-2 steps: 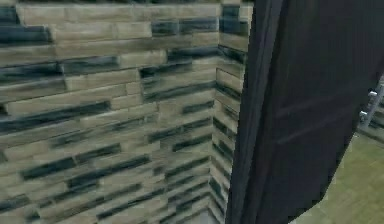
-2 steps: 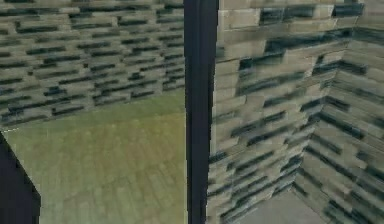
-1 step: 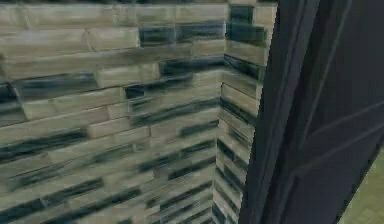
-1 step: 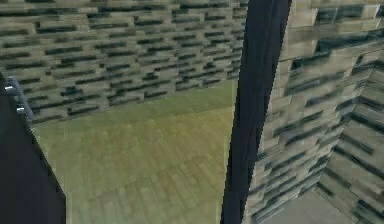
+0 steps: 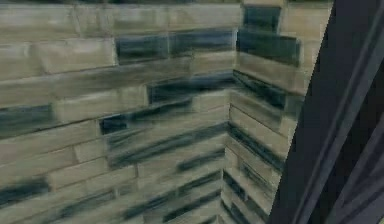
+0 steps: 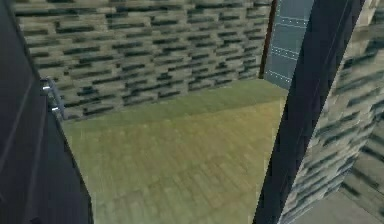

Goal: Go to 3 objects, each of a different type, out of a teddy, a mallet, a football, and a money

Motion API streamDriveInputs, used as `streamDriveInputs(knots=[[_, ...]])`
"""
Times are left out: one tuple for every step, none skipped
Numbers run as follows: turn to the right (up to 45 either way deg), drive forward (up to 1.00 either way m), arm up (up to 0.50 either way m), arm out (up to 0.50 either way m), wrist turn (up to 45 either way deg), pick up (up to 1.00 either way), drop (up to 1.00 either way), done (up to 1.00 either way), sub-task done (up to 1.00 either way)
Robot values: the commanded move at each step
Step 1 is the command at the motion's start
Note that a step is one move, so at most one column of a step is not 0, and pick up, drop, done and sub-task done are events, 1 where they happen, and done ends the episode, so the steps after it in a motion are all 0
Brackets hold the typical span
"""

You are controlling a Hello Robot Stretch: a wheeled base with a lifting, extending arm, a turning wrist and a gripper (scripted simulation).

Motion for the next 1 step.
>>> streamDriveInputs(knots=[[45.0, 0.00, 0.00, 0.00, 0.0, 0.00, 0.00, 0.00, 0.00]])
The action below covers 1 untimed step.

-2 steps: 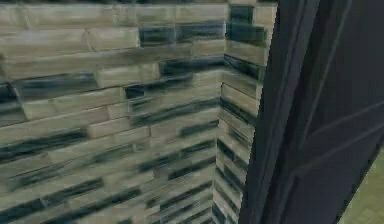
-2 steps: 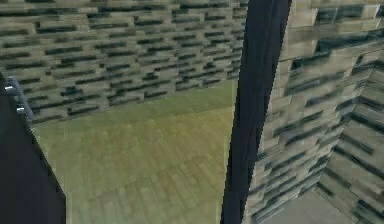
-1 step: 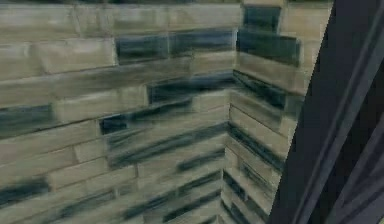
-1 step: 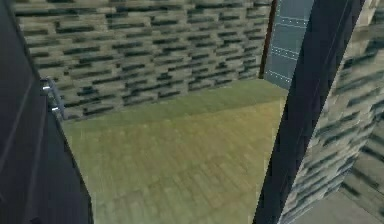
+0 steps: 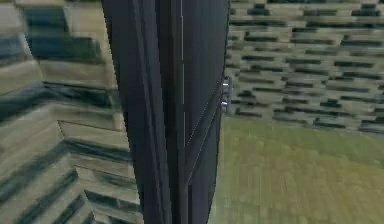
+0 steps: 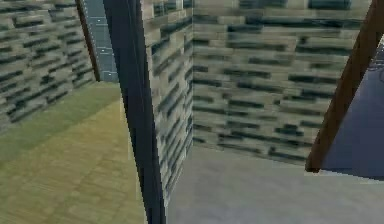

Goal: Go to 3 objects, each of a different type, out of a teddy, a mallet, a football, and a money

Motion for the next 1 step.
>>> streamDriveInputs(knots=[[45.0, 0.00, 0.00, 0.00, 0.0, 0.00, 0.00, 0.00, 0.00]])
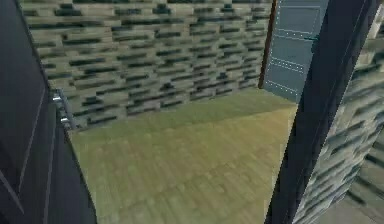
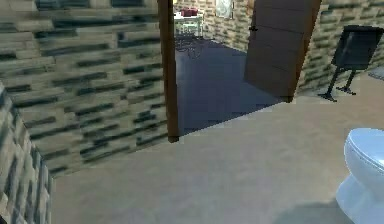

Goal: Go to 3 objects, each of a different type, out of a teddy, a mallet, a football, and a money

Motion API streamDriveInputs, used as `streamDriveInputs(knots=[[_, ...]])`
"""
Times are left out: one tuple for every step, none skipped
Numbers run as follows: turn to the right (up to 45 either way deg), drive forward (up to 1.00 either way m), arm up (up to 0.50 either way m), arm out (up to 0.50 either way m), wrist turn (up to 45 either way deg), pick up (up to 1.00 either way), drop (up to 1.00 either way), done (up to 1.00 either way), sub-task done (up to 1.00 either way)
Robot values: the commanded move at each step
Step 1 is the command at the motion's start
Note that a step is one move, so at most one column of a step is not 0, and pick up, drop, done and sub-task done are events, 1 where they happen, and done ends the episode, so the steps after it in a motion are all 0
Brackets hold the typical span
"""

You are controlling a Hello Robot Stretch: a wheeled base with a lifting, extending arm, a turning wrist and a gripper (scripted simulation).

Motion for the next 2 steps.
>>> streamDriveInputs(knots=[[45.0, 0.00, 0.00, 0.00, 0.0, 0.00, 0.00, 0.00, 0.00], [30.0, 0.00, 0.00, 0.00, 0.0, 0.00, 0.00, 0.00, 0.00]])
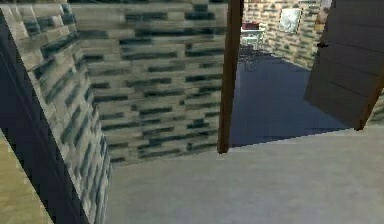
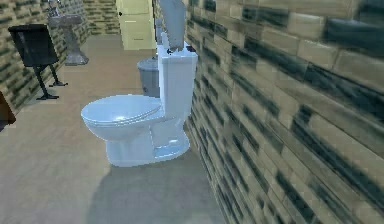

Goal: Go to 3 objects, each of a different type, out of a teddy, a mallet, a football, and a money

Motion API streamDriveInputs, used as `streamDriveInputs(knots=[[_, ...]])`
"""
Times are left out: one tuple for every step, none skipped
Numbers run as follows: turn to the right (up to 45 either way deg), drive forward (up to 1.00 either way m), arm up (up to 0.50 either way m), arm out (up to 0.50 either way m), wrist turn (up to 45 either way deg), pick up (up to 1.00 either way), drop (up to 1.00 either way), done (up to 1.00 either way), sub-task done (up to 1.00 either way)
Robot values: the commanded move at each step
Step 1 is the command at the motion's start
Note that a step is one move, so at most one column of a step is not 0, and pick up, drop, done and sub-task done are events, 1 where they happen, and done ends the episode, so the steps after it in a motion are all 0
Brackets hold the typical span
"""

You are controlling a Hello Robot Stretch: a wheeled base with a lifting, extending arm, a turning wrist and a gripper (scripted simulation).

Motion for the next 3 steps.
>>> streamDriveInputs(knots=[[3.0, 0.00, 0.00, 0.00, 0.0, 0.00, 0.00, 0.00, 0.00], [0.0, 0.10, 0.00, 0.00, 0.0, 0.00, 0.00, 0.00, 0.00], [45.0, 0.00, 0.00, 0.00, 0.0, 0.00, 0.00, 0.00, 0.00]])
